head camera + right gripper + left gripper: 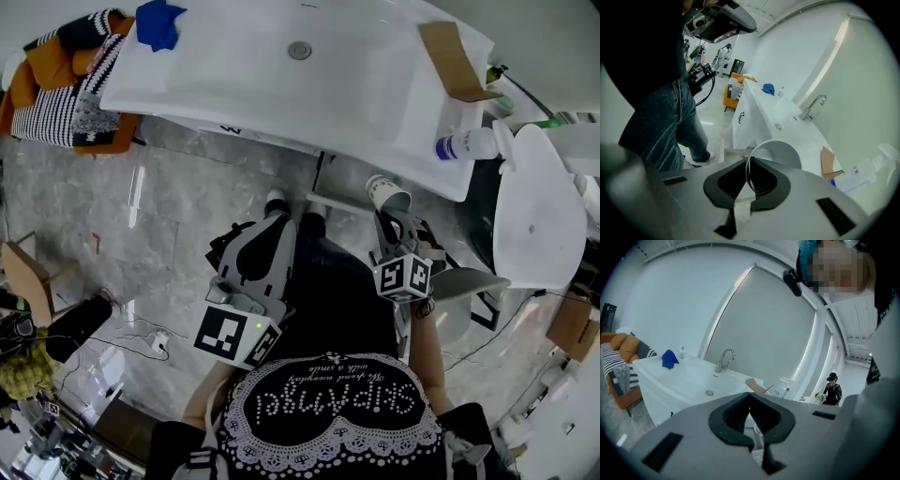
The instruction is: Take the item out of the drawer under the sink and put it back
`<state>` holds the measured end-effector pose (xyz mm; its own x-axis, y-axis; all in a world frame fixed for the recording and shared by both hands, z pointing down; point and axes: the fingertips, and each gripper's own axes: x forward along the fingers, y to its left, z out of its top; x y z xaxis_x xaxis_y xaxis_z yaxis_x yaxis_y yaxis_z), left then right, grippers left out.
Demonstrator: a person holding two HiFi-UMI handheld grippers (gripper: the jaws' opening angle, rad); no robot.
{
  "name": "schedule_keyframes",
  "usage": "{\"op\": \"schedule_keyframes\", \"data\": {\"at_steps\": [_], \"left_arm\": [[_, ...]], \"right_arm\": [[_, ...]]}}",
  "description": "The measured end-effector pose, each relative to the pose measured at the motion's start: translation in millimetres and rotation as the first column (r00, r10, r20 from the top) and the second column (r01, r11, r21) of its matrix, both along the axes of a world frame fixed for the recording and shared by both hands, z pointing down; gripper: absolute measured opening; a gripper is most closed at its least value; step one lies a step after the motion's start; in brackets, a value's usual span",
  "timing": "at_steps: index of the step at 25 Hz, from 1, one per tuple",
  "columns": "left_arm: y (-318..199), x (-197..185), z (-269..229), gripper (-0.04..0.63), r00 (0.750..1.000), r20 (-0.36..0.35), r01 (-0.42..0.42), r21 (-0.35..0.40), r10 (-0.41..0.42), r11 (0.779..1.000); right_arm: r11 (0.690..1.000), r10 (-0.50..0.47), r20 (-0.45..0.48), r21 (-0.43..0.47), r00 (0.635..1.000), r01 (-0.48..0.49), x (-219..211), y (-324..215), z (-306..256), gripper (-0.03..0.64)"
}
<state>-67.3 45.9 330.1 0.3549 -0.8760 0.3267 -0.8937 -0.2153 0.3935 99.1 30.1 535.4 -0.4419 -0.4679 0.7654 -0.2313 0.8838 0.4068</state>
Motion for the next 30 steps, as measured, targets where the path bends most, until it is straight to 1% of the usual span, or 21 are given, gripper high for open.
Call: {"op": "schedule_keyframes", "data": {"at_steps": [7, 18, 24, 30], "left_arm": [[3.2, -6.3, 2.8, 0.005, 0.999, 0.020, 0.046, -0.016, -0.046, 0.999], [3.4, -7.1, 2.9, 0.005, 0.997, 0.037, 0.073, -0.018, -0.072, 0.997], [3.2, -3.9, 3.4, 0.005, 0.997, 0.040, 0.063, -0.023, -0.062, 0.998], [2.9, -4.6, 5.6, 0.005, 0.996, 0.044, 0.076, -0.026, -0.075, 0.997]], "right_arm": [[0.998, -0.030, -0.018, -0.047, 0.999, 0.029, -0.3, -2.2, 23.7, 0.025], [0.994, -0.070, -0.046, -0.088, 0.996, 0.066, -0.2, -12.6, 58.0, 0.025], [0.989, -0.093, -0.049, -0.116, 0.994, 0.087, -4.7, -11.0, 71.1, 0.025], [0.985, -0.105, -0.058, -0.143, 0.993, 0.096, -4.0, -12.4, 87.7, 0.025]]}}
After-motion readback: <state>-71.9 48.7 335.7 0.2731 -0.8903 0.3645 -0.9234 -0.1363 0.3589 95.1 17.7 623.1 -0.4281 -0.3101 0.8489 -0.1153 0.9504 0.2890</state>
